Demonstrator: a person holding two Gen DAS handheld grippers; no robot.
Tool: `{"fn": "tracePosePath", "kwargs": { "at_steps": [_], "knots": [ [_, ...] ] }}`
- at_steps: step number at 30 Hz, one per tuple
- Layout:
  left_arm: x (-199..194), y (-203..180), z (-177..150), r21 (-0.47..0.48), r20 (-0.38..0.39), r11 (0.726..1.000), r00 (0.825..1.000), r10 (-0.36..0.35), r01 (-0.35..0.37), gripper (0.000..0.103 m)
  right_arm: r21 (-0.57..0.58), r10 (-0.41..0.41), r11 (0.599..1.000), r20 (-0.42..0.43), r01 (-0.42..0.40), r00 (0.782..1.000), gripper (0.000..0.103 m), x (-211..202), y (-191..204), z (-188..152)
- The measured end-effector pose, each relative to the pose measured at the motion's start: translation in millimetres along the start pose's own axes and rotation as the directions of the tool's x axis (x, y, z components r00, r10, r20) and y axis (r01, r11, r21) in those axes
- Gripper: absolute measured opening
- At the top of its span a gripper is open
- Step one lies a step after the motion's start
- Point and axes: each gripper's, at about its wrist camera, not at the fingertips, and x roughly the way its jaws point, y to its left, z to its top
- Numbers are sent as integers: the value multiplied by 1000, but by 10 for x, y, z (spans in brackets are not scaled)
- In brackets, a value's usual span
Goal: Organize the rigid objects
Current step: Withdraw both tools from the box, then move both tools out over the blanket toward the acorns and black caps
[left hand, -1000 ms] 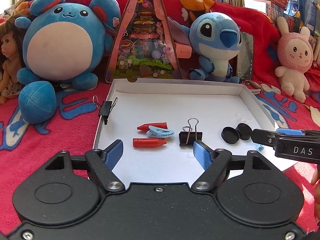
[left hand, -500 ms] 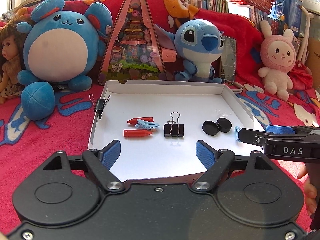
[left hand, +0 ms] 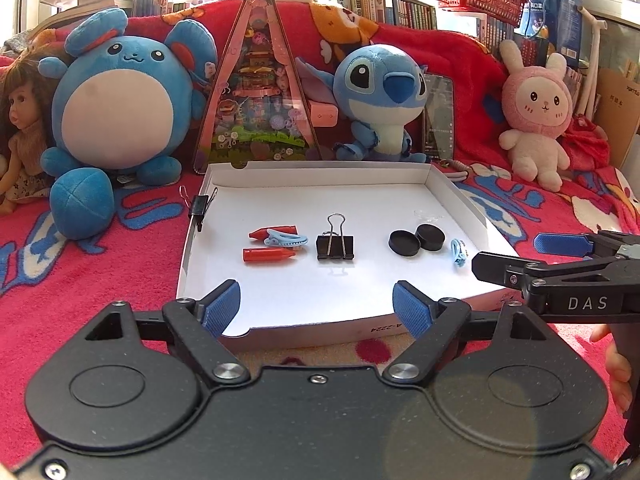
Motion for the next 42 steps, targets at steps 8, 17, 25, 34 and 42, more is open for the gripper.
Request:
{"fn": "tracePosePath", "kwargs": {
  "at_steps": [8,17,25,34,42],
  "knots": [
    [-91,-5,-76,8,4,1000,1000,-8,8,83,-45,0,999,20,1,1000,102,-101,57,-70],
    [-194,14,-182,17,10,1000,1000,-7,7,84,-46,14,999,37,-13,999,103,-220,52,-153],
    [-258,19,-285,25,16,1000,1000,-1,1,84,-86,14,996,48,-10,999,103,-306,118,-243],
    [-336,9,-421,30,8,999,1000,-12,12,84,-139,16,990,51,-9,999,103,-372,216,-393],
    [-373,25,-567,25,-15,1000,1000,-10,10,84,-187,9,982,32,-3,999,103,-430,240,-541]
  ]
}}
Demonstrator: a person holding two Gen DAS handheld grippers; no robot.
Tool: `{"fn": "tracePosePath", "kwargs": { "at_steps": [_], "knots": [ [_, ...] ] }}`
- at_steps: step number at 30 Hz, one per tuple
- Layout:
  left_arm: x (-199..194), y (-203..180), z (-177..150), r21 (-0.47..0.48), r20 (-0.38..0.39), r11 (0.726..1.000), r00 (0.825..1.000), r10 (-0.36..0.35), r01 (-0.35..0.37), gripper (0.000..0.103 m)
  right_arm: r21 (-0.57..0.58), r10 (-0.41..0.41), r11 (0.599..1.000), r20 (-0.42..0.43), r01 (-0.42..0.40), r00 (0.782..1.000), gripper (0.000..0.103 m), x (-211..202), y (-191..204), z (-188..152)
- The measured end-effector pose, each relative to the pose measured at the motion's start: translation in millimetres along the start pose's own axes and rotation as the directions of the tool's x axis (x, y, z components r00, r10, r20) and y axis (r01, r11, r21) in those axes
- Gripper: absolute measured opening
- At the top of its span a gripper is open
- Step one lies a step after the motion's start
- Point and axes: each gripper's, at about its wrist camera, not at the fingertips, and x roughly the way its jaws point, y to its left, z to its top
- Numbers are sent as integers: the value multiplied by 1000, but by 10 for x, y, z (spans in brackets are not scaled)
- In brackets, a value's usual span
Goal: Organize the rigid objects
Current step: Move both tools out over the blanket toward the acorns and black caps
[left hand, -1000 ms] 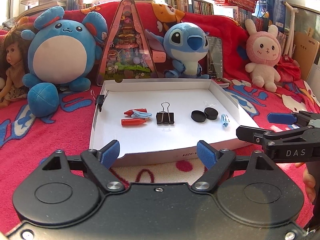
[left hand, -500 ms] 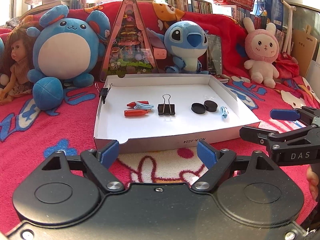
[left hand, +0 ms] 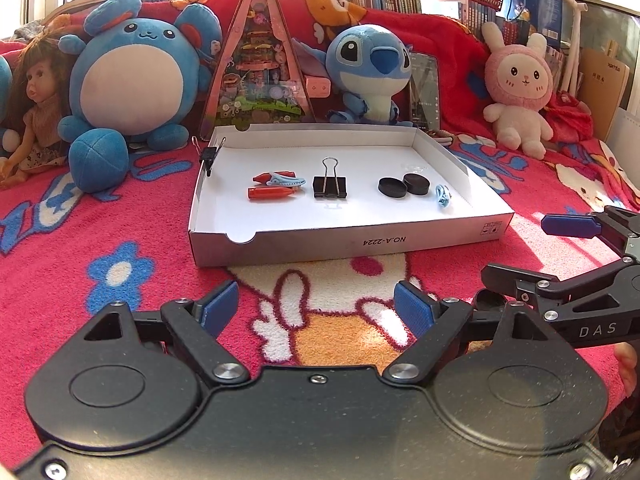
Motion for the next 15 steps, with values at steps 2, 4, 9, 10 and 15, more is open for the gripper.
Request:
{"fn": "tracePosePath", "kwargs": {
  "at_steps": [2,4,9,10,15],
  "knots": [
    [-10,-5,-34,6,-5,1000,1000,2,-2,84,-5,2,1000,-1,-2,1000,103,-23,4,-36],
    [-17,-11,-68,9,-12,1000,1000,1,0,84,-12,-4,1000,-5,4,1000,103,-33,11,-64],
    [-49,-53,-177,5,-31,1000,999,-16,16,83,-31,-11,999,-13,10,1000,103,-46,47,-133],
    [-61,-69,-192,7,-31,1000,999,-19,19,83,-33,-7,999,-15,7,1000,103,-49,55,-143],
    [-132,-156,-267,25,-22,999,999,-32,32,79,-51,16,999,-20,-17,1000,103,-75,120,-203]
  ]
}}
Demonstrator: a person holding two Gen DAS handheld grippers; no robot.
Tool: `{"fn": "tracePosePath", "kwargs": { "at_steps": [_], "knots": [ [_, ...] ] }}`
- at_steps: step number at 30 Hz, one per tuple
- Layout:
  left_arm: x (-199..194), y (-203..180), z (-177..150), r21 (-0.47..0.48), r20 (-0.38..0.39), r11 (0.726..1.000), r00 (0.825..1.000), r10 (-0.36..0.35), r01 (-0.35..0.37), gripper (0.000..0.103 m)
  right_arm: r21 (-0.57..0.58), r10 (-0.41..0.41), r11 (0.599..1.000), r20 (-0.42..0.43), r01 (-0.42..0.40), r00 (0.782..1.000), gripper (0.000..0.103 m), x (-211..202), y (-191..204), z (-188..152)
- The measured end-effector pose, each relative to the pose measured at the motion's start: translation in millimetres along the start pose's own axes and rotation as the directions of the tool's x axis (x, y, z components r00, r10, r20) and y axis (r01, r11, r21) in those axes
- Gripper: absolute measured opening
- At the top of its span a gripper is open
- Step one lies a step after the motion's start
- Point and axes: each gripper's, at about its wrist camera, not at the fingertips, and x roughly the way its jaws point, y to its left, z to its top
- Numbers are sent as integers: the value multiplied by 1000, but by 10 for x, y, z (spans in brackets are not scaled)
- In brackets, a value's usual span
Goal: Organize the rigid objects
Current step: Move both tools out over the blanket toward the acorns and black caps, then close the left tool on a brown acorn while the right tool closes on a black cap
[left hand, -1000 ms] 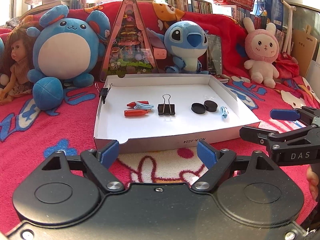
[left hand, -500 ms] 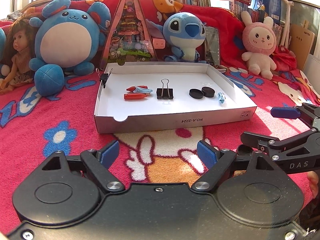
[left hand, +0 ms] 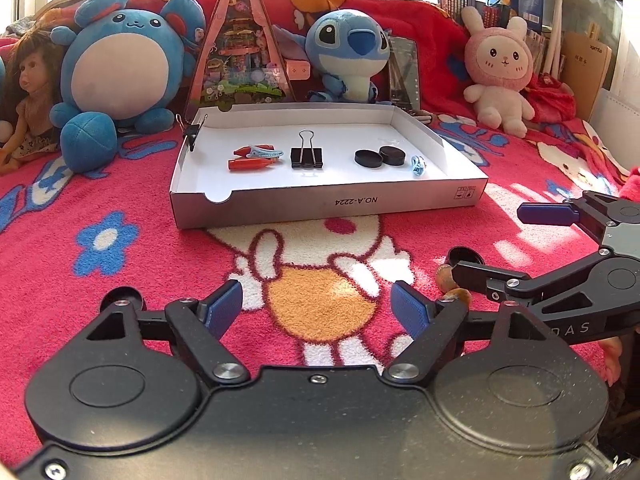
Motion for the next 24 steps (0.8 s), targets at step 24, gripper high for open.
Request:
{"fn": "tracePosePath", "kwargs": {
  "at_steps": [24],
  "knots": [
    [28,-619,-133,61,-24,983,985,-169,170,44,100,-40,994,-8,41,999,89,-173,-319,-102]
  ]
}}
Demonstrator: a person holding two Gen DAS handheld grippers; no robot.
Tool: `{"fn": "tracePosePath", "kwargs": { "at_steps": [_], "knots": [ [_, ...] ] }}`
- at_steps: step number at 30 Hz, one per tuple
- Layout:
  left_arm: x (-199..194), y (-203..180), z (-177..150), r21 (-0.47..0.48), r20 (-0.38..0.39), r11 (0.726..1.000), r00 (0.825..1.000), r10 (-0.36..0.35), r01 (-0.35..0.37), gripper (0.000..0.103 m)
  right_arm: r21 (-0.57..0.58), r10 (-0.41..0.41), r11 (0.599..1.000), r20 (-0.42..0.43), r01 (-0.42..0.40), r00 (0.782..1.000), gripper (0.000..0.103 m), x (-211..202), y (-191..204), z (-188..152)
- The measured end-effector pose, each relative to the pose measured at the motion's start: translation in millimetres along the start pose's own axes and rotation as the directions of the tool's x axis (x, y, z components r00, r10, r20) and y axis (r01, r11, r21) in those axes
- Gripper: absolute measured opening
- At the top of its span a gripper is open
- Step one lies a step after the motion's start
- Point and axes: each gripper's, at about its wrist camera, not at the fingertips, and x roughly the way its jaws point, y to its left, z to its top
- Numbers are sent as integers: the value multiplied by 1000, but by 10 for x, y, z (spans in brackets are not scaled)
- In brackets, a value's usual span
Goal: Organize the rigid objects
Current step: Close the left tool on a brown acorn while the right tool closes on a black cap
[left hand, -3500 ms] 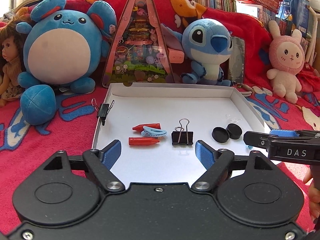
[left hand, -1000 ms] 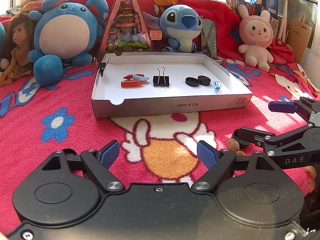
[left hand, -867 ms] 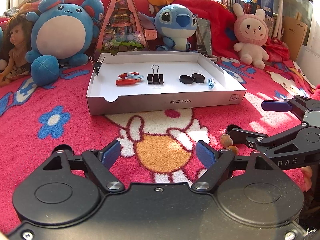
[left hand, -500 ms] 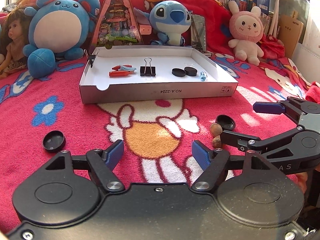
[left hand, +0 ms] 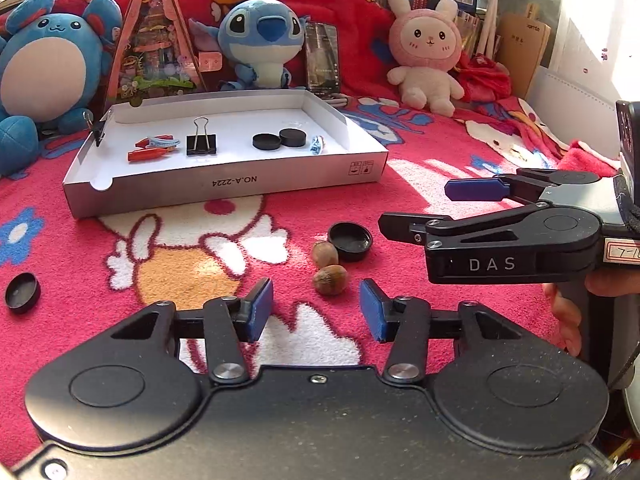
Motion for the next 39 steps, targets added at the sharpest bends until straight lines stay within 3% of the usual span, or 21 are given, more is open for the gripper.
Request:
{"fn": "tracePosePath", "kwargs": {
  "at_steps": [7,12,21,32,39],
  "knots": [
    [165,-153,26,21,-4,1000,1000,8,-8,21,4,-33,999,-6,33,999,89,-70,-154,-8],
    [160,-114,52,16,-1,1000,1000,20,-20,21,4,-11,1000,-15,11,1000,88,-56,-155,-34],
    [5,169,137,-16,33,994,994,108,-108,21,-66,78,995,-50,-81,996,77,78,124,-53],
    [11,364,199,-66,37,986,987,155,-152,21,-82,62,994,-44,-66,997,65,211,334,3],
    [40,414,205,-94,23,984,988,155,-152,21,-51,74,996,-53,-77,996,41,253,362,22]
  ]
}}
